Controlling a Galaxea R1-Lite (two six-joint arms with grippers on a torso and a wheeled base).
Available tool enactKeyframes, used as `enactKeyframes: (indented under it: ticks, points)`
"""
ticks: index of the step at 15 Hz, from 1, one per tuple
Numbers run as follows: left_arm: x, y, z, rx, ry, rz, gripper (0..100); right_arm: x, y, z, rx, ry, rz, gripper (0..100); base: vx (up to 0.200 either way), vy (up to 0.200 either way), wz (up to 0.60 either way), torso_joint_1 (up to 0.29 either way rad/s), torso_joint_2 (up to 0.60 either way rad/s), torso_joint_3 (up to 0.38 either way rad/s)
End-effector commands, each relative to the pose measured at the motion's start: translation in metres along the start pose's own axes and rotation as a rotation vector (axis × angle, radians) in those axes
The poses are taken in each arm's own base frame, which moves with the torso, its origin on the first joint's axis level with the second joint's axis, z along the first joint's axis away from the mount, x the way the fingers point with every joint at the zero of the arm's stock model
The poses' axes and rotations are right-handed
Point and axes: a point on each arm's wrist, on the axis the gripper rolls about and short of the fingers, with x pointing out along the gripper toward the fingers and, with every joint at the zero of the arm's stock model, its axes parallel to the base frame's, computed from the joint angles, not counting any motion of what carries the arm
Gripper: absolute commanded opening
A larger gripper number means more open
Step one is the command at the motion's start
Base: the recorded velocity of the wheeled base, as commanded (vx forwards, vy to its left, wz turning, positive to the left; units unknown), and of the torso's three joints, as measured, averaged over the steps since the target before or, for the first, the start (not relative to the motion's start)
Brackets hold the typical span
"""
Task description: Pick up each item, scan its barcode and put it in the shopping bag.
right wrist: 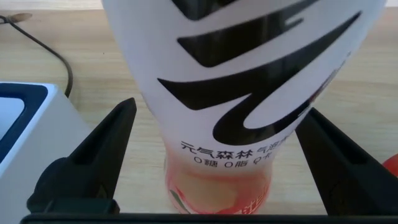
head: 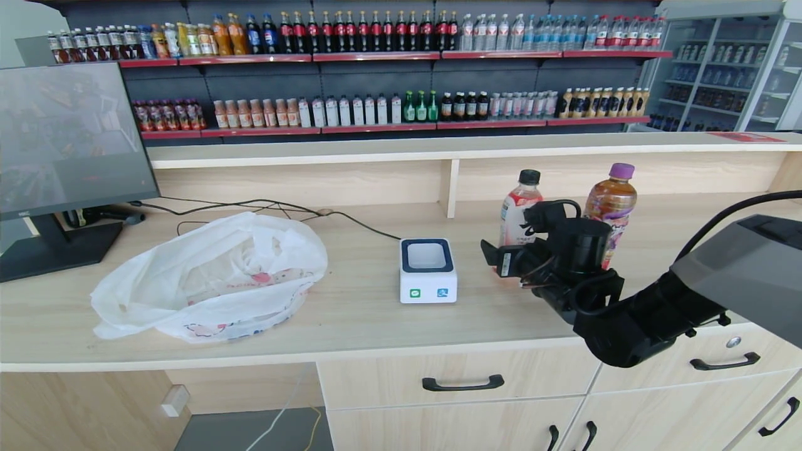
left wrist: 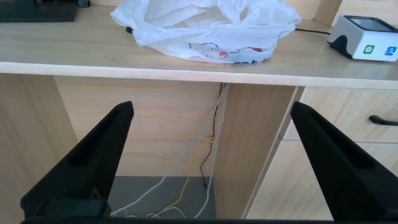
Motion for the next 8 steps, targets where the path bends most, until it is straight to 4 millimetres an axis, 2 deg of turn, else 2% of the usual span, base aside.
enactKeyframes:
  ticks: [1, 8]
  points:
    - [0.0, 0.0, 0.0, 0.0, 0.0, 0.0, 100, 0.005, 0.001, -0.004, -0.004, 0.005, 0.0, 100, 0.0, 0.0, 0.0, 0.0, 0.0, 0.0]
    - [0.0, 0.0, 0.0, 0.0, 0.0, 0.0, 100, 0.014, -0.003, 0.006, -0.011, -0.033, -0.016, 100, 0.0, 0.0, 0.0, 0.0, 0.0, 0.0]
